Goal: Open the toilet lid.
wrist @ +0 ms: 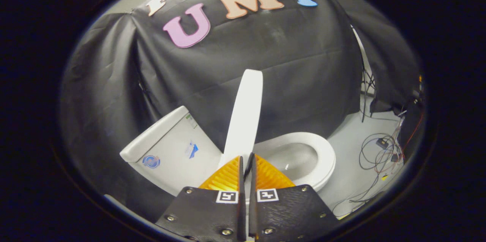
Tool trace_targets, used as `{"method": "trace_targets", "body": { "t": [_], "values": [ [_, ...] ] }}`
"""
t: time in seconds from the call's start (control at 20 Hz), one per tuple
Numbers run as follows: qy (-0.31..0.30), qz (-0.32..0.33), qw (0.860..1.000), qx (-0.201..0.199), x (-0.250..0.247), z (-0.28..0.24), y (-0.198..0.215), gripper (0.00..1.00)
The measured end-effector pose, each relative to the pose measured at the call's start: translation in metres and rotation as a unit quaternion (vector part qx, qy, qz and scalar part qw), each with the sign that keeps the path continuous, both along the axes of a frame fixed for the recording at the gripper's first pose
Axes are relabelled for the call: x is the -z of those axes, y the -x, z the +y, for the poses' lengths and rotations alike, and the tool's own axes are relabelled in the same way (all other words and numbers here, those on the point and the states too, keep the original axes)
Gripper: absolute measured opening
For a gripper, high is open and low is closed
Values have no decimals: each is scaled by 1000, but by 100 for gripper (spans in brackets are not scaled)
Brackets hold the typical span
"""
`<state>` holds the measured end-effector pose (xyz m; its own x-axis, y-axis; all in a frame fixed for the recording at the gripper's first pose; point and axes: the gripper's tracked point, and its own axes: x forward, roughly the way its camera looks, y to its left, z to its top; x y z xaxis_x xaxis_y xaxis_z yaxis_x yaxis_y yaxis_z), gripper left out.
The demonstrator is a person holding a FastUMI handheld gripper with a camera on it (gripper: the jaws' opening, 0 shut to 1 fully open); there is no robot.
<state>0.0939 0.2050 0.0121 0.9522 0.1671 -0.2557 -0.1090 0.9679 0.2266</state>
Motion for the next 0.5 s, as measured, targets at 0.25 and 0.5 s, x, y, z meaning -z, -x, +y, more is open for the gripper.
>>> {"method": "trace_targets", "body": {
  "t": [0.25,0.5],
  "values": [
    [24,-19,999,-14,-11,23,3,4],
    [54,-41,997,-30,-20,49,6,6]
  ]
}}
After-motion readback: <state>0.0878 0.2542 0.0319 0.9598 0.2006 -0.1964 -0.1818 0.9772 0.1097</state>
